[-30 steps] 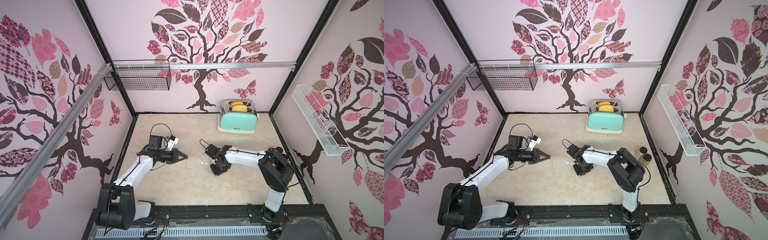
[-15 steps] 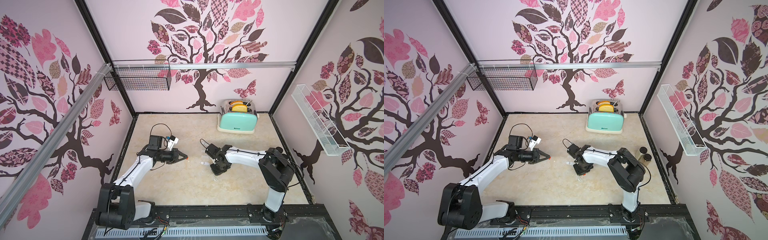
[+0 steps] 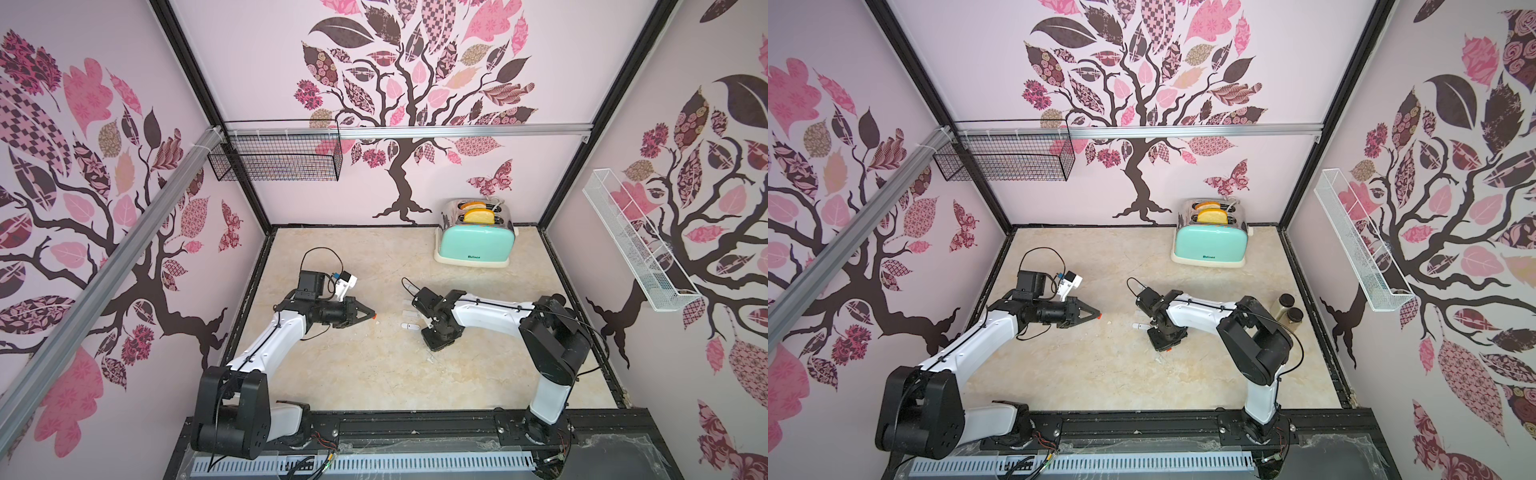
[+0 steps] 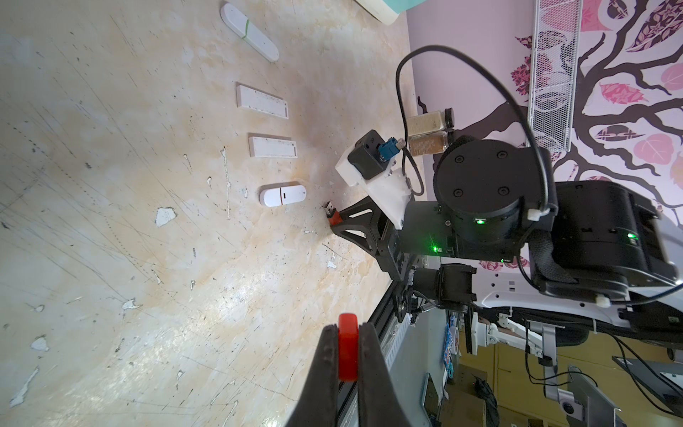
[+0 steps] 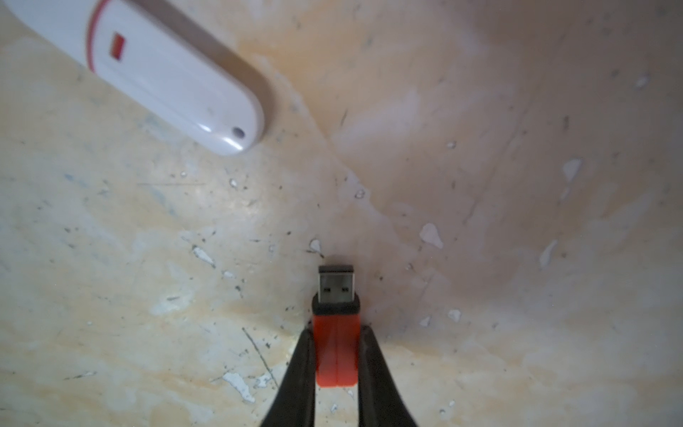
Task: Close the usb drive cover
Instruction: Pick up the USB drive from the center of the board.
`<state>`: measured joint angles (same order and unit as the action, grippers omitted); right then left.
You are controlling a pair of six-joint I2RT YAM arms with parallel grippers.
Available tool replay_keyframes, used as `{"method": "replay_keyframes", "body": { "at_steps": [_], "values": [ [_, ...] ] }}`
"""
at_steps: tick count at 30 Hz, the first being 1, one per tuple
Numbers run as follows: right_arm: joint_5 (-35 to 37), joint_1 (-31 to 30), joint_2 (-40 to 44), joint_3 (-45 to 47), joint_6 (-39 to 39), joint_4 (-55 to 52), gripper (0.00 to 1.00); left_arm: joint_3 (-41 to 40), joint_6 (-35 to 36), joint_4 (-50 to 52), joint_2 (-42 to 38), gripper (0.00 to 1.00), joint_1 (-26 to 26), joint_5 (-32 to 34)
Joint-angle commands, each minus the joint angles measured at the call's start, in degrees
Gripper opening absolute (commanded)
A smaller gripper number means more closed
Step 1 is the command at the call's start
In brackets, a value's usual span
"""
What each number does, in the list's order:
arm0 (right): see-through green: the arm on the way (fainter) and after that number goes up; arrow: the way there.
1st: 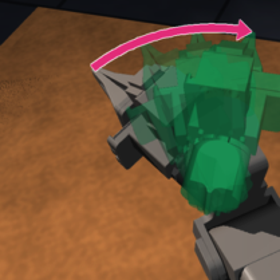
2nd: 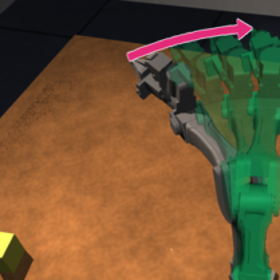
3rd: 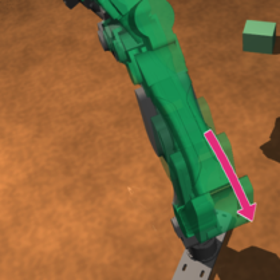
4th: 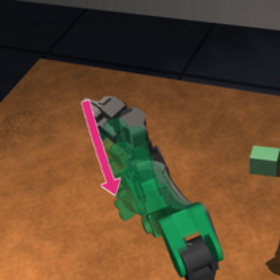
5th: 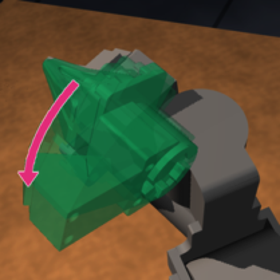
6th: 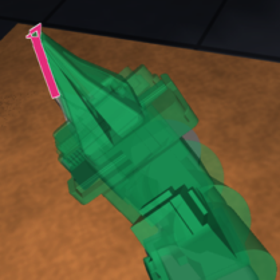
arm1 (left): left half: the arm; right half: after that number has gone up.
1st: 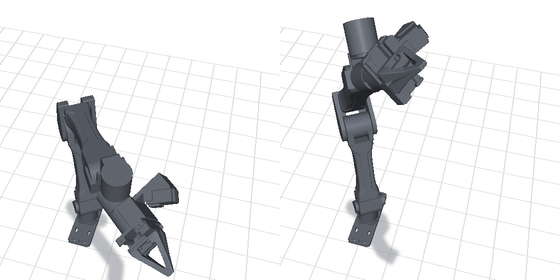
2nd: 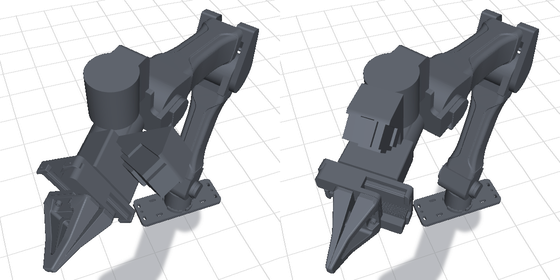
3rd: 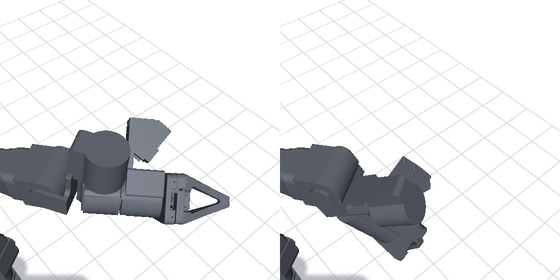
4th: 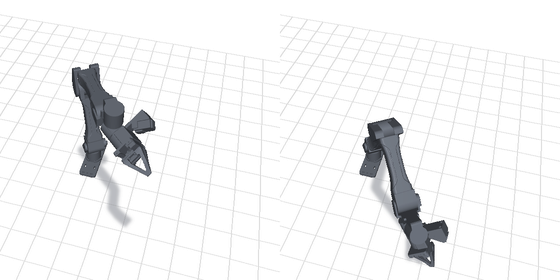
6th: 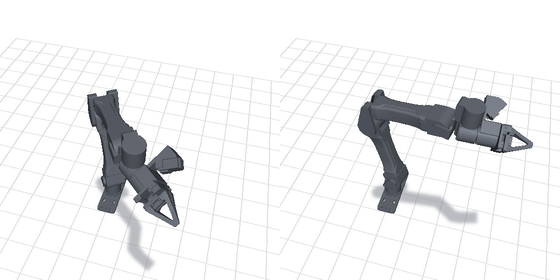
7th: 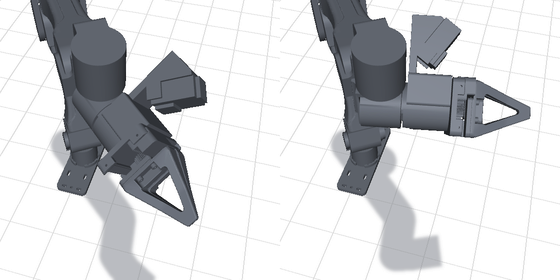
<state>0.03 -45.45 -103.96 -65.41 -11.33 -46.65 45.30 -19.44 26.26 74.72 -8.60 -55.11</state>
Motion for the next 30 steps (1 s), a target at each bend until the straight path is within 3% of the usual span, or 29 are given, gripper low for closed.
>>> {"method": "replay_keyframes", "body": {
  "at_steps": [1,13,23,30],
  "values": [
    [-2.1,0.01,-0.26,2.43,0.01,0.23,0.01,-0.12,0.69,-0.4,-0.73,0.0,0.25,0.01],
    [-1.59,-0.02,0.28,1.59,0.74,-0.29,0.0,0.28,1.0,-0.03,-0.24,0.0,0.24,0.39],
    [-2.75,-0.29,6.23,-1.57,10.99,4.27,0.0,1.21,1.33,0.81,0.97,0.0,-0.55,0.82],
    [-2.6,-4.64,8.62,-4.96,17.88,10.43,0.0,1.55,1.25,0.72,1.42,0.0,-1.47,0.89]
  ]
}}
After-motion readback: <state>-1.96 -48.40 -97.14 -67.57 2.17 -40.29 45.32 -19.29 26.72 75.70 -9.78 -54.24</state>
